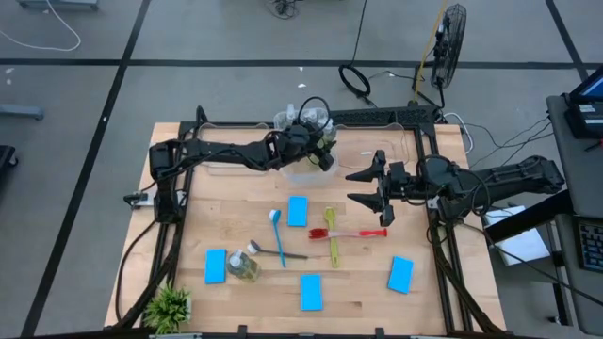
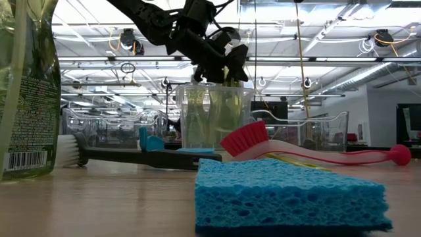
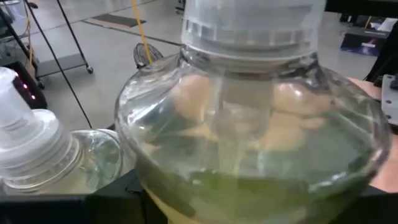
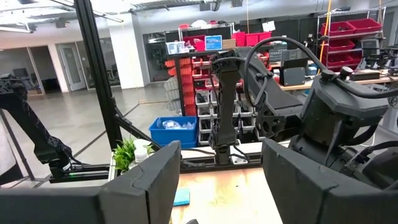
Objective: Pick & Place Kitchen Sink Supplies
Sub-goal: Put the yellow dish soap into the white bin
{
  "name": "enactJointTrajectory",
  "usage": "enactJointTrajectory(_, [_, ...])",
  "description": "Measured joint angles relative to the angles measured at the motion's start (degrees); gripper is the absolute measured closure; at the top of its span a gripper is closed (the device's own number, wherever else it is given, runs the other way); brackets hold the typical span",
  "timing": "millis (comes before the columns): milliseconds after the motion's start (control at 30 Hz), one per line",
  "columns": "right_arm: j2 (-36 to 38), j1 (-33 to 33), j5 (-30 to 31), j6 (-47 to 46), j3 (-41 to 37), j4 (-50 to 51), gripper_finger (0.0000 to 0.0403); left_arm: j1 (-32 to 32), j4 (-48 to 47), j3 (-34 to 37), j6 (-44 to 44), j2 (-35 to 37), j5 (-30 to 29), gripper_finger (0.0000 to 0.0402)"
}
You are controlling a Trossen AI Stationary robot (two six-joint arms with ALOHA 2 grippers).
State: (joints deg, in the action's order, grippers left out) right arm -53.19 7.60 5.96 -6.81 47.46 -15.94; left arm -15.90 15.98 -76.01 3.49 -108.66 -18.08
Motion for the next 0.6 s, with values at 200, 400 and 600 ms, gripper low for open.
enactJointTrajectory(200, [0.0,-0.01,0.0,0.0,0.0,0.0,0.0193,-0.25,-0.8,0.0,-0.03,0.0,0.06,0.0173])
enactJointTrajectory(400, [0.0,0.0,0.0,0.0,0.0,0.0,0.0193,-0.26,-1.48,0.0,-0.36,0.0,0.04,0.0165])
enactJointTrajectory(600, [0.0,0.0,0.0,0.0,0.0,0.0,0.0193,-0.26,-5.07,0.0,-0.4,0.0,0.02,0.0159])
